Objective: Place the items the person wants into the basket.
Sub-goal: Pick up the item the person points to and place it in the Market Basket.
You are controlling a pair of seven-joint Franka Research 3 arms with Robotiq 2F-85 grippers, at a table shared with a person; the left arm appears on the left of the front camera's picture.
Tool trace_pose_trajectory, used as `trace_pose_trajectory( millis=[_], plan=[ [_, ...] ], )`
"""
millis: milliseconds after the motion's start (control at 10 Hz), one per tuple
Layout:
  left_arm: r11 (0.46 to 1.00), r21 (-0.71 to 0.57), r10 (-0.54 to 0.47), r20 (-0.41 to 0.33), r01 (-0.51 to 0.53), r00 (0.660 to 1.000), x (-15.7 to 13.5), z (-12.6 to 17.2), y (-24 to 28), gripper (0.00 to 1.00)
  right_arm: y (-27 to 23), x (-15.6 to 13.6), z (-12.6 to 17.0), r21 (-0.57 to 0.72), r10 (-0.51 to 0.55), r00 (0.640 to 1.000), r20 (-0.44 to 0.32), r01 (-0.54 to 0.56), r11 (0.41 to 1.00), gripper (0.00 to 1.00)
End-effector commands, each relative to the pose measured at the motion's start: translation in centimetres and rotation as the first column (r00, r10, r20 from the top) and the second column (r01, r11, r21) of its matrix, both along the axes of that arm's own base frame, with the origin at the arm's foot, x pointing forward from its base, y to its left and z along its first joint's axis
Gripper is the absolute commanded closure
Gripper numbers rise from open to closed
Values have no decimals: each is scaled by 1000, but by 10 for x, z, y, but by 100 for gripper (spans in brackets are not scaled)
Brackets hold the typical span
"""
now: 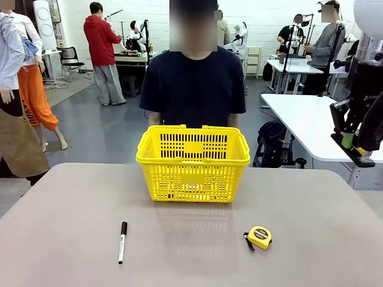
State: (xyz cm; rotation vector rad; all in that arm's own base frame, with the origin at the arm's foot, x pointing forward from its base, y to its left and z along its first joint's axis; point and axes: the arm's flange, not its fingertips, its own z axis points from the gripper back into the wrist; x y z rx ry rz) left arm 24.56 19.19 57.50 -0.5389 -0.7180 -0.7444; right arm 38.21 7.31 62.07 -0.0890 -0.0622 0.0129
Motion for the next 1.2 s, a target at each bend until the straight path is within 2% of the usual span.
trace_pose_trajectory(
  millis=[0, 500, 600, 700, 800, 900, 1000, 1100],
  plan=[
    [1000, -14, -17, 19, 17, 1000, 0, 1, 1, 0, 1, 0, 3, 1, 10, 1000, 6, -10, 1000, 79],
    [1000, -14, -17, 19, 17, 1000, 0, 1, 1, 0, 1, 0, 3, 1, 10, 1000, 6, -10, 1000, 79],
    [1000, -14, -17, 19, 17, 1000, 0, 1, 1, 0, 0, 0, 1, 0, 2, 1000, 3, -2, 1000, 69],
    [1000, -14, -17, 19, 17, 1000, 0, 1, 1, 0, 31, 19, 14, 29, 271, 961, 45, -273, 962, 69],
    [1000, -14, -17, 19, 17, 1000, 0, 1, 1, 0, 63, 42, 23, 69, 443, 894, 61, -447, 892, 69],
    [1000, -14, -17, 19, 17, 1000, 0, 1, 1, 0, 100, 68, 30, 78, 577, 813, 72, -582, 810, 69],
    [1000, -14, -17, 19, 17, 1000, 0, 1, 1, 0, 129, 93, 34, 97, 658, 747, 94, -665, 741, 69],
    [1000, -14, -17, 19, 17, 1000, 0, 1, 1, 0, 160, 121, 34, 129, 704, 705, 88, -709, 693, 69]
  ],
)
